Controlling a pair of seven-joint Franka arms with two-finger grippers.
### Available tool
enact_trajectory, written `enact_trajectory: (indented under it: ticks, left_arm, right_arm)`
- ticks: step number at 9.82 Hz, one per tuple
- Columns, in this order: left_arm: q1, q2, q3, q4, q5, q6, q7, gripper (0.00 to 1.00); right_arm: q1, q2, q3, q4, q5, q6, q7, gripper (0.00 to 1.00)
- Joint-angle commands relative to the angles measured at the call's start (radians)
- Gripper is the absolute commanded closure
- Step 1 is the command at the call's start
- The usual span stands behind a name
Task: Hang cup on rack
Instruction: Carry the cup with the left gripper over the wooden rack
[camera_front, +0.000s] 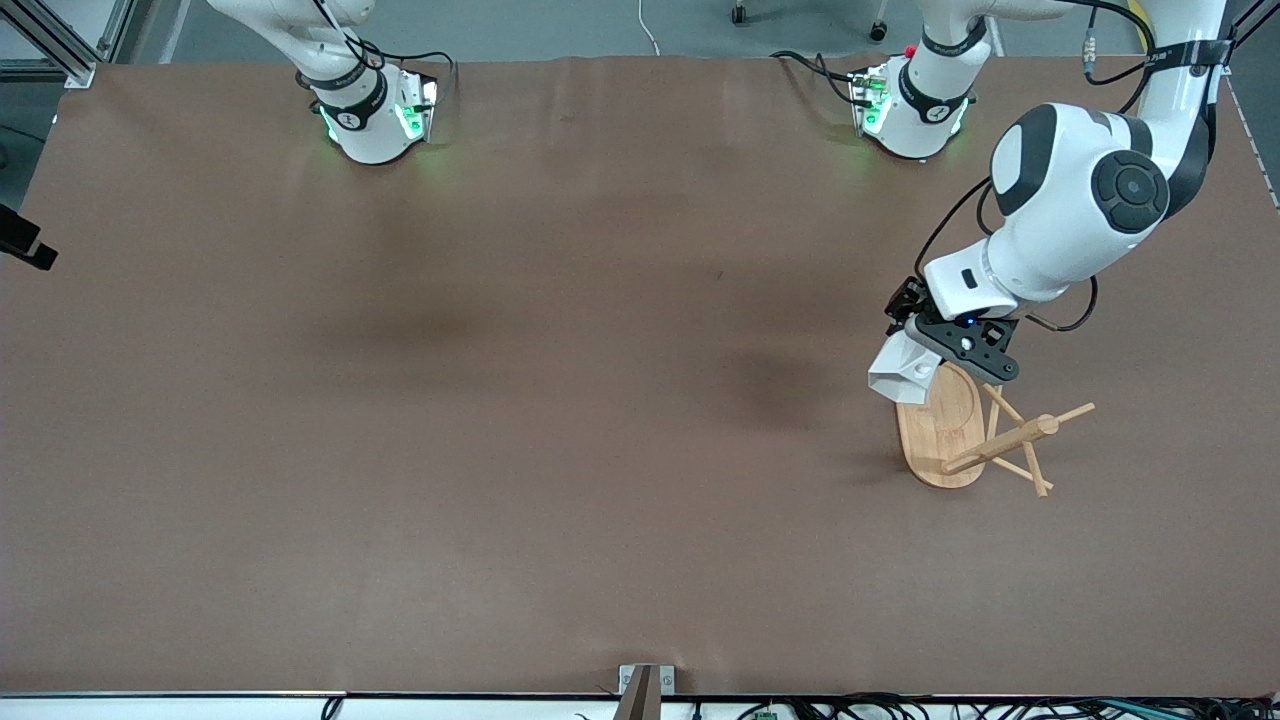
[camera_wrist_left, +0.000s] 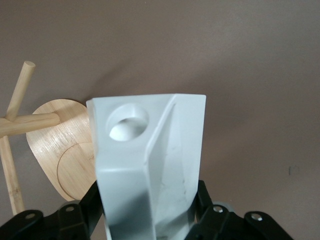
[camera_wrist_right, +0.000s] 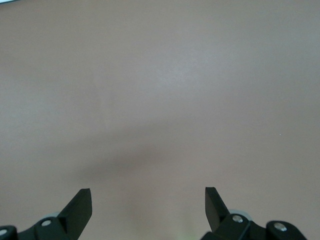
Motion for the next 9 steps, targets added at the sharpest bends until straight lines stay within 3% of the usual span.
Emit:
enact_trajectory:
  ticks: [1, 9]
  left_arm:
    - [-0.007, 0.028, 0.037, -0.006, -0.014, 0.021, 0.048, 0.99]
    - [-0.007, 0.084, 0.11, 0.052, -0.115, 0.021, 0.177, 0.99]
  right_arm:
    - [-0.006, 0.003, 0.014, 0.018, -0.01, -0.009, 0.022, 0.0]
    - [0.003, 0.003, 0.016, 0.02, -0.012, -0.015, 0.022, 0.0]
